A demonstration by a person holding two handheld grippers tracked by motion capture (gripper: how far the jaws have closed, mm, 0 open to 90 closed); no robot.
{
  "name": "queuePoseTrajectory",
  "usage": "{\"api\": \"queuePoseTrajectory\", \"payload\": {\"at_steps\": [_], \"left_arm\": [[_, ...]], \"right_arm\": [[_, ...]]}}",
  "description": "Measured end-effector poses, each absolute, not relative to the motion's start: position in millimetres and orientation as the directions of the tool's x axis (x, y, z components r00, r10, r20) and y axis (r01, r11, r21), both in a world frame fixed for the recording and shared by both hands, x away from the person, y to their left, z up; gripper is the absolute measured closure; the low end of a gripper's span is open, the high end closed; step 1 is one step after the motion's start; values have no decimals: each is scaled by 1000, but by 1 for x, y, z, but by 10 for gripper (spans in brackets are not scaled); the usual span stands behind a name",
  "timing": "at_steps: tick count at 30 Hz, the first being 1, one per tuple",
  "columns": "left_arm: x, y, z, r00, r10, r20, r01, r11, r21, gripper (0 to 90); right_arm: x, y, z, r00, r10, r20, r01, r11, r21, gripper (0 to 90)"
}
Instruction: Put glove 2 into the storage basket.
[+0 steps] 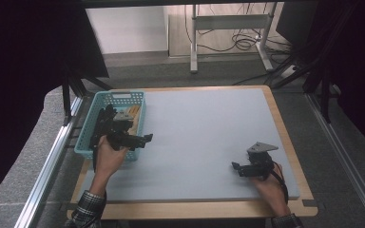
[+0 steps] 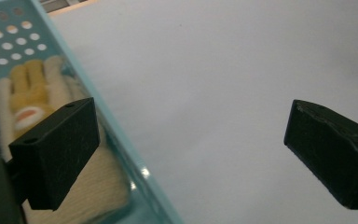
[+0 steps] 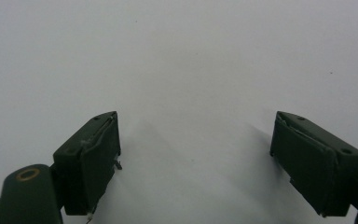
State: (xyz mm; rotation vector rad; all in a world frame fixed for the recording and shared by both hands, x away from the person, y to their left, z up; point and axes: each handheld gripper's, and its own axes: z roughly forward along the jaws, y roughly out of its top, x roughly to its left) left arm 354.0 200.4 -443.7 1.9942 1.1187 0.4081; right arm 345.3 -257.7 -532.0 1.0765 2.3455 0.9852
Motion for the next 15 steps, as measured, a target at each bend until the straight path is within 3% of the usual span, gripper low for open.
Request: {"api": "queuePoseTrajectory", "payload": {"at_steps": [15], "left_arm": [[353, 156, -451, 634, 764, -122, 537, -321, 780, 37]], "right_arm": [[345, -258, -532, -636, 771, -46, 507, 461, 728, 154]]}}
